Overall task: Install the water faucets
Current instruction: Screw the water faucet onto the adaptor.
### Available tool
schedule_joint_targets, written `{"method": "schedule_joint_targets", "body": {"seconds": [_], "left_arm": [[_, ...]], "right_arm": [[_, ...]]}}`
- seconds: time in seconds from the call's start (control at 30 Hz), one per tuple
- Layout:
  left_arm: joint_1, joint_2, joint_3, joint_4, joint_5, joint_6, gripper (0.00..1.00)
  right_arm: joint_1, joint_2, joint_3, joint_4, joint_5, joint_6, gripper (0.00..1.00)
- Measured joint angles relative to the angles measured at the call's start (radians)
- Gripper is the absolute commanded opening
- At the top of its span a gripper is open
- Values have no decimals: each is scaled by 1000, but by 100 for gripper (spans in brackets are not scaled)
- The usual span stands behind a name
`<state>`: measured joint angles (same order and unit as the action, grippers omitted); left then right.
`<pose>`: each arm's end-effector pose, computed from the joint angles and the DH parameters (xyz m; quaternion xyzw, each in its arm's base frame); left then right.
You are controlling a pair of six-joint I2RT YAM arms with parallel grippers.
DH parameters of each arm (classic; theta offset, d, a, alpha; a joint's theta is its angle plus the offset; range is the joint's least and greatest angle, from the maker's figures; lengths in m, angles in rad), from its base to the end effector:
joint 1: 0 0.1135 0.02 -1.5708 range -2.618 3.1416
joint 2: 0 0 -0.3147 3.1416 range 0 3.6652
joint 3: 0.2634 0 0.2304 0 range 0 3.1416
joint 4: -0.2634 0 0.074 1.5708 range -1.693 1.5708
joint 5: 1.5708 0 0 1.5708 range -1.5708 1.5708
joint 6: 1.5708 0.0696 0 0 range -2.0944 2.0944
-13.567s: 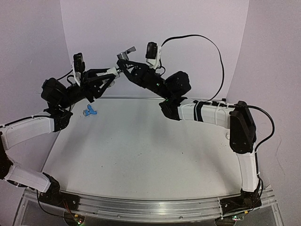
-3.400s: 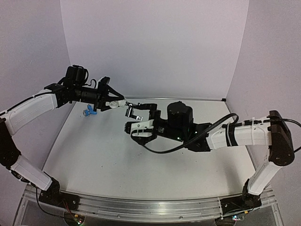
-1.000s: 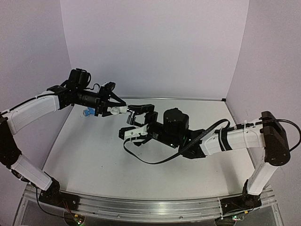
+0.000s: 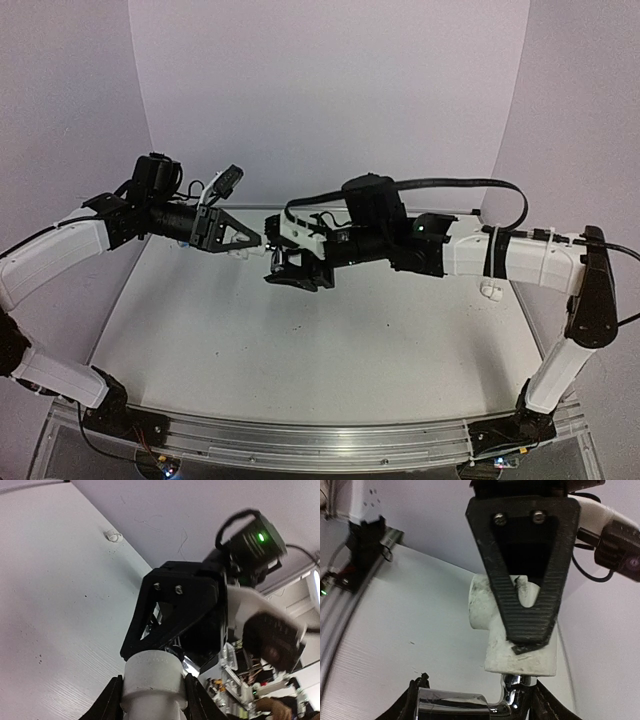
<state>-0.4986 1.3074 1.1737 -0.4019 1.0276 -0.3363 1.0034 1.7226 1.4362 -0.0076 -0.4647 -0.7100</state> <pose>0.2008 -0.1772 0.3910 0.3037 0.7346 -0.5651 0.2207 0.2039 0.3780 0.3798 -0.6804 0.4081 0.2677 0.5466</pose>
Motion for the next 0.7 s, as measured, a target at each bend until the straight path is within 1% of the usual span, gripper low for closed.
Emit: {"method": "schedule_joint_targets", "body": {"seconds": [0.1,0.17,0.2,0.27,0.3,0.37,0.4,0.43,0.57,0.63,0.7], "left_arm": [[-14,-46,-46,28,28,183,0],[-17,-73,-64,48,48,288,0],[-18,-88,-74,56,56,336,0],[-18,-117,-96,63,68,430,0],[-17,-129,-106,63,73,471,0],[-14,-152,-128,62,81,545,0],[-13,-162,-137,62,84,576,0],[-12,-169,-146,63,87,602,0],[-12,-181,-161,81,101,685,0],[-11,-181,-168,91,101,706,0],[-7,-181,-179,99,99,714,0]], "right_arm": [[-41,6,36,-55,-240,173,0],[-61,21,65,-70,-371,287,0],[-69,32,79,-71,-427,342,2],[-80,66,113,-73,-537,457,9],[-83,84,130,-76,-585,511,14],[-90,119,164,-79,-670,609,31],[-91,131,172,-76,-697,651,41],[-91,136,175,-72,-713,686,48],[-90,137,175,-51,-724,802,59],[-90,136,172,-45,-713,839,62],[-90,127,156,-36,-683,856,68]]}}
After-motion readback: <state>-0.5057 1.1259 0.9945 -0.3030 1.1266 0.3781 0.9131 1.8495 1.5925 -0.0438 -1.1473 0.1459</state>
